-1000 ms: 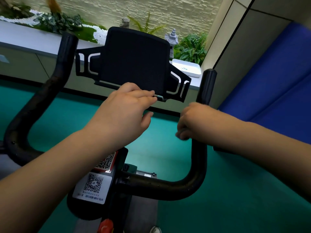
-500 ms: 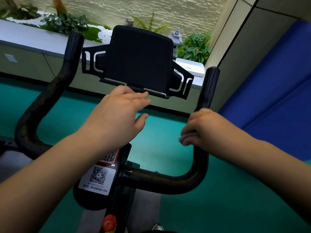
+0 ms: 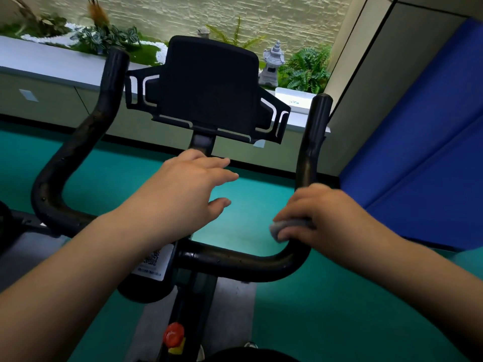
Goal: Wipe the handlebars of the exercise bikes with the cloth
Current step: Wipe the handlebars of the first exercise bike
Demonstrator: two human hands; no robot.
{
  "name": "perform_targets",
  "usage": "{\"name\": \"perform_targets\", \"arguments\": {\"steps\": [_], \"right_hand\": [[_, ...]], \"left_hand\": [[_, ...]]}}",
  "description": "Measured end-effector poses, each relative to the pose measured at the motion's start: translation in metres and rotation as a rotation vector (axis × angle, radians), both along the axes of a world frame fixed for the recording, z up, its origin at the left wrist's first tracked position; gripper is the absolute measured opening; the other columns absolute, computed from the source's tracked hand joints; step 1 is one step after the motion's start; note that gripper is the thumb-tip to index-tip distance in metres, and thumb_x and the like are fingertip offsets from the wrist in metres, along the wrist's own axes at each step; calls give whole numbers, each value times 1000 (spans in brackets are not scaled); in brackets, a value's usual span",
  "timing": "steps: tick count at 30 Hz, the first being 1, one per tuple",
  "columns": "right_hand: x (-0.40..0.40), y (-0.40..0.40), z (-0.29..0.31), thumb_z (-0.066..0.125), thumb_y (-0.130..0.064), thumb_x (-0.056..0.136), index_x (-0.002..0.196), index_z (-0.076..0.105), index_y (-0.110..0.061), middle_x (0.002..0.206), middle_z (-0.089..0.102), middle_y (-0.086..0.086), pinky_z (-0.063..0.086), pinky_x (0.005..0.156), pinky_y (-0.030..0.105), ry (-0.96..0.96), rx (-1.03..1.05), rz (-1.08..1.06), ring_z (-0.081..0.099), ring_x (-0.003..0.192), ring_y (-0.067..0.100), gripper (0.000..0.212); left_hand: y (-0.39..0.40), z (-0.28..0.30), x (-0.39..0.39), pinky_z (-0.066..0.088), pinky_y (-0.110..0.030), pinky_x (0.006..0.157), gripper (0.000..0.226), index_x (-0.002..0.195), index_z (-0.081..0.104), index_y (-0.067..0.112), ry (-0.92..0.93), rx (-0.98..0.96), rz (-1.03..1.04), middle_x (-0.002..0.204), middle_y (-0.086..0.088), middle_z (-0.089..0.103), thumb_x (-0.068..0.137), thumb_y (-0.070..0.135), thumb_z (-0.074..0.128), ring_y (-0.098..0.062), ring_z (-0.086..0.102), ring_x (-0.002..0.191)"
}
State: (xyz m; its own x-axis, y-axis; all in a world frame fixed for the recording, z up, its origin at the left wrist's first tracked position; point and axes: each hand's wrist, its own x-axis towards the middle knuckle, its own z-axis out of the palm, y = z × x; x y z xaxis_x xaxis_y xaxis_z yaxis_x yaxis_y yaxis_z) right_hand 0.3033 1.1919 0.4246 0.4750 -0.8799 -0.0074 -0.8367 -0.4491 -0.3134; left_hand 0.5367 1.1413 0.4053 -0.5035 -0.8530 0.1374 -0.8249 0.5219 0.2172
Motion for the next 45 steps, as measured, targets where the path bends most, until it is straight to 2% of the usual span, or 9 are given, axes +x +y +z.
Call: {"name": "perform_targets", "arguments": {"steps": [4,9,13,18,26,32,35,42,45], "right_hand": [[-15,-21,-6,77,-30,77,86,78,-24,84,66,-4,40,75,25,-68,-223,-117,56,83,19,11],[-2,22,-25,69,-35,74,84,76,-26,79,66,-11,37,76,10,-213,-158,-19,51,81,5,15],[-23,-10,-24,74,-33,78,94,75,-24,88,63,-8,39,76,23,-255,-291,-145,55,88,17,19],[-18,25,-48,76,-26,77,97,74,-20,92,60,-8,50,78,29,-524,-296,-160,58,88,13,21],[-25,2,-57,71,-12,82,92,64,-23,97,52,2,36,81,3,-827,-308,-416,50,90,-9,17],[-3,45,-78,63,-30,82,86,56,-45,94,56,-9,44,82,18,-1057,-246,-494,55,89,8,17],[-2,17,-71,62,-20,89,82,53,-34,98,59,4,48,85,33,-1119,-219,-718,56,87,10,18],[22,59,-83,55,-18,94,89,48,-27,86,56,-12,46,77,23,-1298,-159,-852,53,77,-2,12],[18,30,-79,54,-24,96,88,48,-26,86,57,-9,50,81,32,-1299,-158,-966,54,78,3,10]], "left_hand": [[14,3,7,34,-42,105,48,130,56,33,14,-29,88,144,9,45,84,39,65,-22,38,128],[30,4,26,36,-50,105,56,136,50,30,18,-17,288,144,7,47,83,42,62,-26,39,129],[39,4,26,32,-49,106,67,146,36,25,13,26,415,148,3,41,85,49,54,-27,35,133],[56,0,23,33,-51,106,57,138,49,20,45,17,497,145,1,45,86,43,59,-29,37,131],[73,-22,10,36,-48,102,58,132,57,13,45,-44,487,138,-3,54,86,44,41,-32,45,121],[74,-31,10,33,-43,103,55,132,56,7,56,-135,476,134,-8,56,88,37,41,-33,47,119],[74,-34,9,33,-43,103,53,131,57,5,50,-163,470,133,-9,57,89,33,40,-33,47,118],[77,-40,10,33,-44,104,51,131,56,3,74,-233,426,131,-11,58,93,31,36,-34,48,120],[76,-41,11,31,-43,106,51,131,55,3,70,-245,411,132,-11,57,94,31,35,-34,47,122]]}}
